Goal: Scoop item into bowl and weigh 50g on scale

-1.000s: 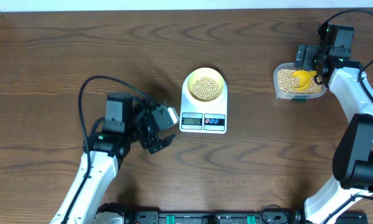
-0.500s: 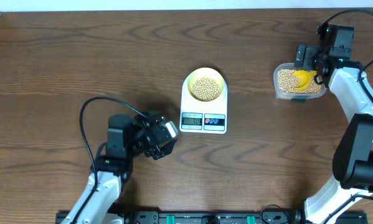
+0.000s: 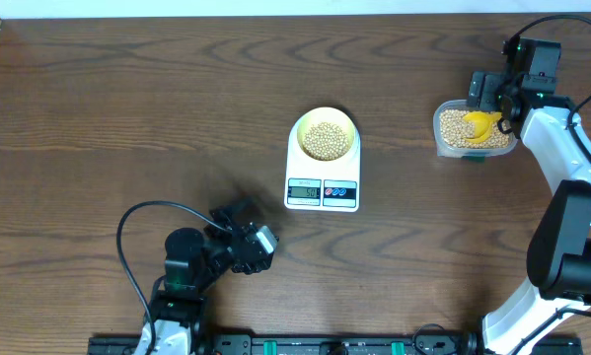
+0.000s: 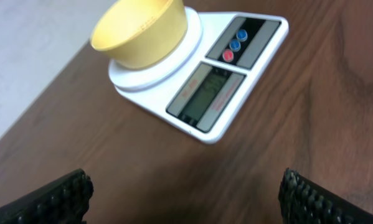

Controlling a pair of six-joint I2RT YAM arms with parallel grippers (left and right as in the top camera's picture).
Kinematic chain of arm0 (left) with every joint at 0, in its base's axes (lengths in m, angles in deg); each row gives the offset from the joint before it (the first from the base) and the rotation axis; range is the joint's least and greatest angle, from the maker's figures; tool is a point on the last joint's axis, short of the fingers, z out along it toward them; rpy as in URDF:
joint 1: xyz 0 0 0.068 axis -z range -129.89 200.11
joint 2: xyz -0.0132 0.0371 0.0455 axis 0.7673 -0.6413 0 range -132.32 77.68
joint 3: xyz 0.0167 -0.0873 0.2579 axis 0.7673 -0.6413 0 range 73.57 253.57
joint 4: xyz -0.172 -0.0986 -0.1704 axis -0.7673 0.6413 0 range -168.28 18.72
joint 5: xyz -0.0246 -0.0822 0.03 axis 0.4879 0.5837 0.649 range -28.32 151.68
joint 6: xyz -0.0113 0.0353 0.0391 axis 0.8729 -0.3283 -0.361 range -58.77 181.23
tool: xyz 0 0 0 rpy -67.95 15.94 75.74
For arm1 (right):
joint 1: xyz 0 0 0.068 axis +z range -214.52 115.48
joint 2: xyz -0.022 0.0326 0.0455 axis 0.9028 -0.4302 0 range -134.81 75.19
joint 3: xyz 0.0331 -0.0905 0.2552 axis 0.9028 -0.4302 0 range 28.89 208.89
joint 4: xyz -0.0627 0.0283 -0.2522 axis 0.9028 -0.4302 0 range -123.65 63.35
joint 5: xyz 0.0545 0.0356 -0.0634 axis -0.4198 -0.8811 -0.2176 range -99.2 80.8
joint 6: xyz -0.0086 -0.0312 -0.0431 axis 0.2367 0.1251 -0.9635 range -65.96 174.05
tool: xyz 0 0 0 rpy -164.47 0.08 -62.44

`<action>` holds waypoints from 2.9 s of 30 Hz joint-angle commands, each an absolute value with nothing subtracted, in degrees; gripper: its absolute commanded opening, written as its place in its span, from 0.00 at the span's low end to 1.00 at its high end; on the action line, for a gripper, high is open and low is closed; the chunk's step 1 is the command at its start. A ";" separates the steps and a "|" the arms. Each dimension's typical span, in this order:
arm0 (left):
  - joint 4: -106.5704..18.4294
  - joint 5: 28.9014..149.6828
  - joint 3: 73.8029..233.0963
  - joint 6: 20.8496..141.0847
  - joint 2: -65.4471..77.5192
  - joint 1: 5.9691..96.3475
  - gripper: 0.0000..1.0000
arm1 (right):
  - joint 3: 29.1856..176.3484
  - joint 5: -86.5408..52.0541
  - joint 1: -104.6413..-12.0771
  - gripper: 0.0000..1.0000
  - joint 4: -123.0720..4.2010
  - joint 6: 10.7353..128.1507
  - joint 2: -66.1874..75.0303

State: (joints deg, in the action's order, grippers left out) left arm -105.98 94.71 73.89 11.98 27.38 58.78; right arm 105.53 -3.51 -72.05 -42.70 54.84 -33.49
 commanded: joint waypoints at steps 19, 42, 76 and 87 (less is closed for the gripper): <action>-75.51 76.46 73.78 39.17 65.02 56.57 0.98 | 105.16 -3.77 -71.99 0.99 -42.79 54.38 -33.69; -75.05 71.46 73.76 52.78 77.58 55.15 0.98 | 105.16 -3.77 -71.99 0.99 -42.79 54.38 -33.69; -75.07 71.26 73.80 52.78 77.39 55.15 0.98 | 105.16 -3.77 -71.99 0.99 -42.79 54.38 -33.69; -75.10 71.28 73.80 52.78 77.39 55.15 0.98 | 105.16 -3.77 -71.99 0.99 -42.79 54.38 -33.69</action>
State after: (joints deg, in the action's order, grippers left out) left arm -76.95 71.76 74.90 52.28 76.99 55.45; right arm 105.40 -3.64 -72.05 -42.70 54.84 -33.49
